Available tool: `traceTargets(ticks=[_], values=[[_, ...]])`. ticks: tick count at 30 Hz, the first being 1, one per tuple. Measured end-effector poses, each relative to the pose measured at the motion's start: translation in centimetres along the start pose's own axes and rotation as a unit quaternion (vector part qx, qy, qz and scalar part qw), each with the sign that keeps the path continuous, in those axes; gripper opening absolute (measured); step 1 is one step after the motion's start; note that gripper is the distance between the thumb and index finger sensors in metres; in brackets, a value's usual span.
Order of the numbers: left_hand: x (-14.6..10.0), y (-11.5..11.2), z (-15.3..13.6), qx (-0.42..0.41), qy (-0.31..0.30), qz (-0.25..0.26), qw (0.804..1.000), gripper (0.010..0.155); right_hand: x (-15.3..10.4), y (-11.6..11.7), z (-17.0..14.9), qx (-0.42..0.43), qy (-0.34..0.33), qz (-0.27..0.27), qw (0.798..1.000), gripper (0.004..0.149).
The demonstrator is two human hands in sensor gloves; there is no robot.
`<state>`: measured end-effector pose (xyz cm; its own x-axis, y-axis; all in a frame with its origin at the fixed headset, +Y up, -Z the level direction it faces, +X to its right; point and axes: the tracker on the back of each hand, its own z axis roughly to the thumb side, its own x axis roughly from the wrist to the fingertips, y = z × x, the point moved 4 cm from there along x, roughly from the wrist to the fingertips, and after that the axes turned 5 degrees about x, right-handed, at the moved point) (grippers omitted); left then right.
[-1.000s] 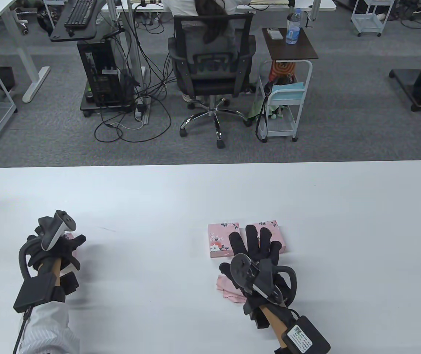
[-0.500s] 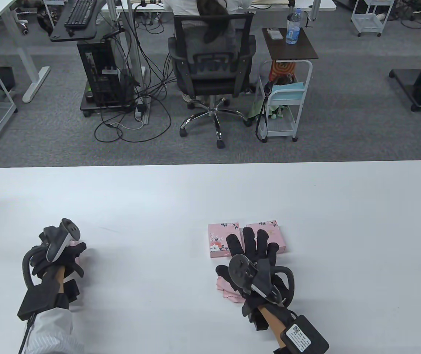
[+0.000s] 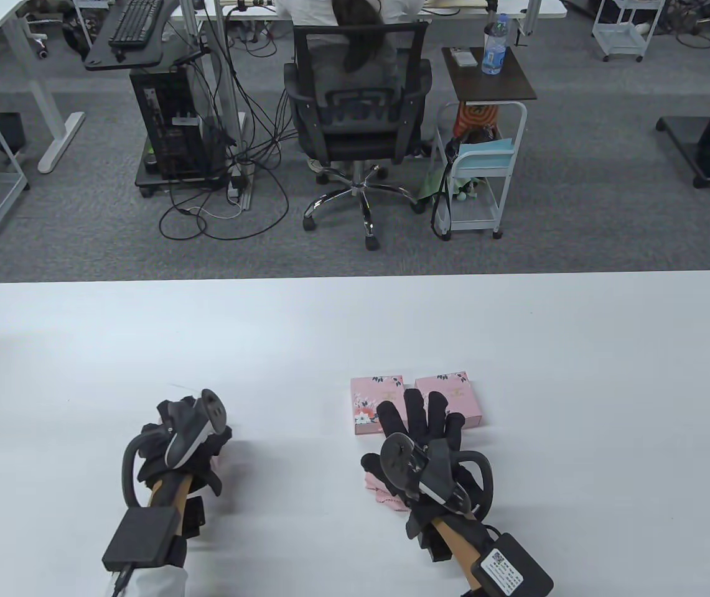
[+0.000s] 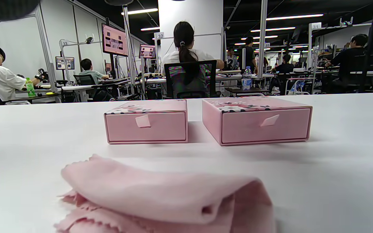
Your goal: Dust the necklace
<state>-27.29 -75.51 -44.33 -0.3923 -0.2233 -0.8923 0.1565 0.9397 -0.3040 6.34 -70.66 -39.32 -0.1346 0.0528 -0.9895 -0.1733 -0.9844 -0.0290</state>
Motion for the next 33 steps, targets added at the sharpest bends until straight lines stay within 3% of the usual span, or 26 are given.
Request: traceTargets(ticks=[11, 19, 25, 29, 33], values=[[-4.2, 0.3, 8.9, 0.007, -0.07, 0.024, 0.997, 0.09, 0.0, -0.1, -0.2, -0.004, 0.002, -0.005, 1.0, 0.079], [-5.4, 0.9, 12.1, 0.014, -0.079, 0.042, 0.996, 0.089, -0.1, 0.0, -0.1, -0.005, 0.001, 0.001, 1.0, 0.079], [-5.6, 0.7, 12.3, 0.024, -0.083, 0.056, 0.995, 0.09, -0.1, 0.0, 0.1, -0.005, -0.003, 0.003, 1.0, 0.079], [-5.9, 1.6, 11.0, -0.014, -0.101, 0.065, 0.993, 0.084, -0.2, 0.1, 0.1, -0.003, -0.005, 0.003, 1.0, 0.079], [-6.3, 2.1, 9.0, -0.019, -0.177, 0.095, 0.979, 0.075, -0.2, 0.4, 0.4, 0.007, -0.011, 0.004, 1.0, 0.08]])
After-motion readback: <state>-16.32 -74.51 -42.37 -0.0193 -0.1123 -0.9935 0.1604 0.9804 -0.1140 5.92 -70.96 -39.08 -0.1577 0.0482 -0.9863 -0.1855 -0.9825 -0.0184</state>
